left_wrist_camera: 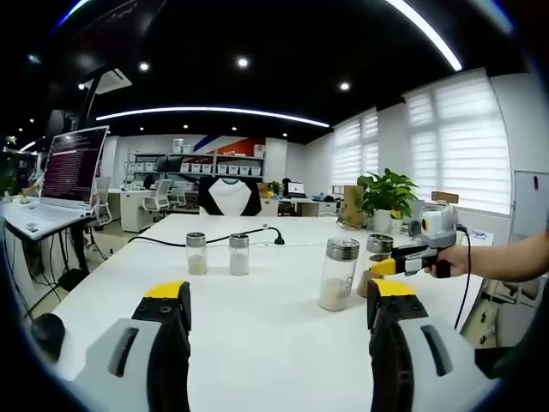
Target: Rotate the seasoning bottle until the label or dispensing opening points toward the visible target arrow and the bottle remains upright within the marked orientation range
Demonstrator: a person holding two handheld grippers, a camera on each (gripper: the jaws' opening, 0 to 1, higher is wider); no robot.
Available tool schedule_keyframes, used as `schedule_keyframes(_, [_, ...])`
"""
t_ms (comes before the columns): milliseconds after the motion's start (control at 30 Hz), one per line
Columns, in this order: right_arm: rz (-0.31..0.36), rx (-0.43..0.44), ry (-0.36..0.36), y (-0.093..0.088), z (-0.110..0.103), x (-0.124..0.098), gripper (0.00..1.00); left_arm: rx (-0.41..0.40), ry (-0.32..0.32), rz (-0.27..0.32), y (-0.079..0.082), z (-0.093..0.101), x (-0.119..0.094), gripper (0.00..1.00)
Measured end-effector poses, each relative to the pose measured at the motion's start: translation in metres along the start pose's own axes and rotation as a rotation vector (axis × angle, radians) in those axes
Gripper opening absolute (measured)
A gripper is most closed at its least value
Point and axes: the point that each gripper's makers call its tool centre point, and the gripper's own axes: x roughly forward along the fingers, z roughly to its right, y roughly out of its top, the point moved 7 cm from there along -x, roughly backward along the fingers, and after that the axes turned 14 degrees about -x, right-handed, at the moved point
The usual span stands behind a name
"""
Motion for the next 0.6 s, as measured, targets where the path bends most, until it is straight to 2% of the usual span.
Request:
schedule_keyframes(400, [-0.003, -0.035, 0.108, -0.0004, 0.0062, -0.0005, 0.38, -0.002, -0.001, -0.003, -0.0009, 0.001, 0.0003, 0.89])
schedule_keyframes(600, [0.008, -0.056, 0.138, -0.0013, 0.0067, -0.001, 0.38, -0.005, 0.003, -0.007, -0.0015, -0.0001, -0.0005, 0.89])
